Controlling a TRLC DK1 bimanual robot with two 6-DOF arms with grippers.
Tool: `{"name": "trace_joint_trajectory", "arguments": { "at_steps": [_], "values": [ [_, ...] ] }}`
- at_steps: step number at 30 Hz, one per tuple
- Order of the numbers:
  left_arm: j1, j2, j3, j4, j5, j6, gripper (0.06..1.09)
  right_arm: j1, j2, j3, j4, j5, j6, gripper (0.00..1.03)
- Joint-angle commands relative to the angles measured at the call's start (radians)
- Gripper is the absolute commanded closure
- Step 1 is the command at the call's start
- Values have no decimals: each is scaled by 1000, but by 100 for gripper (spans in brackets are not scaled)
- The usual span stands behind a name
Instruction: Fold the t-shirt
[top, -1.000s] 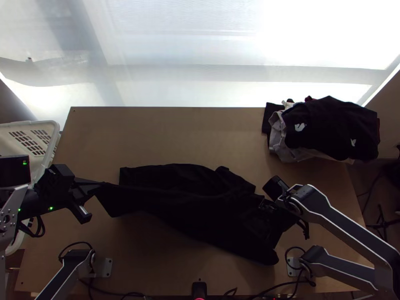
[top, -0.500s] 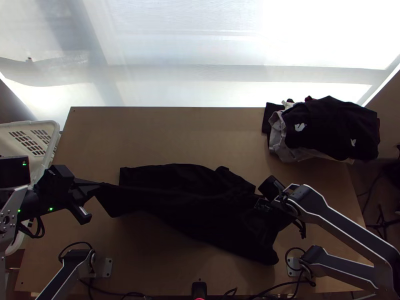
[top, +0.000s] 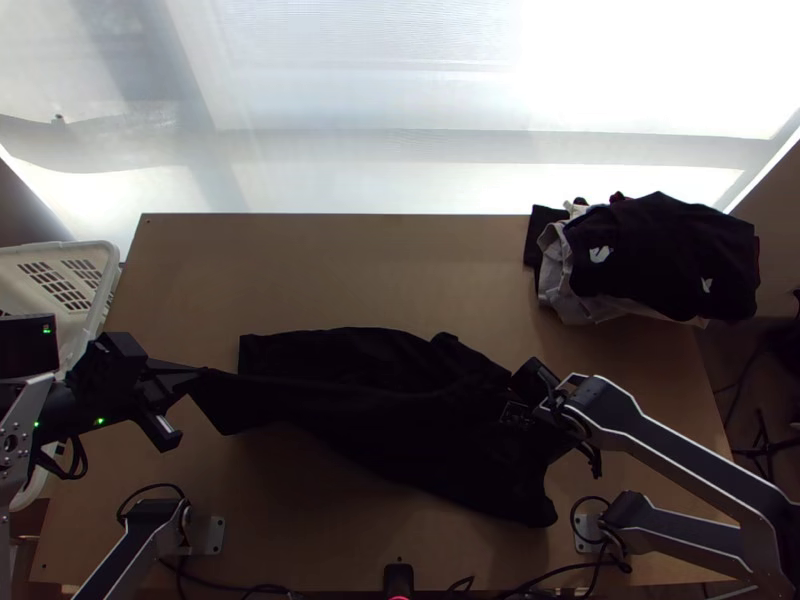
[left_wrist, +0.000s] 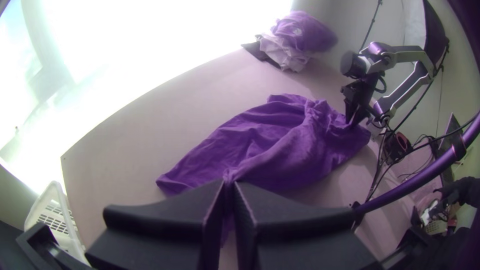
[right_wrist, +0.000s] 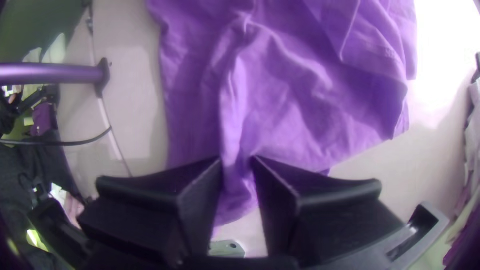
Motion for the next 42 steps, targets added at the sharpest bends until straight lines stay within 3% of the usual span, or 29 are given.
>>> {"name": "trace_joint_trajectory", "arguments": {
  "at_steps": [1, 5, 10, 14, 17, 21, 22, 23, 25, 26, 27, 36, 42],
  "values": [
    [3, -4, 10, -7, -6, 2, 94, -1, -63, 73, -58, -6, -40, 100],
    [-2, -4, 87, -28, 3, -18, 94, -77, -158, 270, -209, -42, -56, 100],
    [-22, -1, 231, -33, 8, -53, 94, -59, -248, 579, -326, -38, -40, 100],
    [24, 7, 334, -20, 8, -78, 105, -89, -273, 767, -386, -14, 3, 100],
    [69, -16, 286, -27, 8, -83, 105, -114, -325, 725, -386, -14, 3, 100],
    [63, -108, 165, -25, 20, -84, 105, -88, -405, 438, -407, -12, 1, 100],
    [61, -125, 153, -27, 22, -89, 105, -80, -417, 362, -409, -12, 1, 96],
    [60, -137, 148, -31, 22, -92, 105, -80, -426, 303, -409, -8, 3, 80],
    [52, -152, 145, -40, 17, -93, 105, -79, -443, 220, -421, 9, 4, 33],
    [44, -159, 149, -43, 16, -93, 105, -70, -443, 188, -424, 23, 4, 16],
    [35, -163, 154, -50, 14, -93, 105, -60, -443, 164, -424, 52, 3, 5],
    [15, -194, 116, -50, 13, -92, 105, -70, -256, 185, -228, 49, -6, 5],
    [9, -205, 77, -47, 14, -81, 105, 42, 28, 243, -77, -6, 38, 5]
  ]
}}
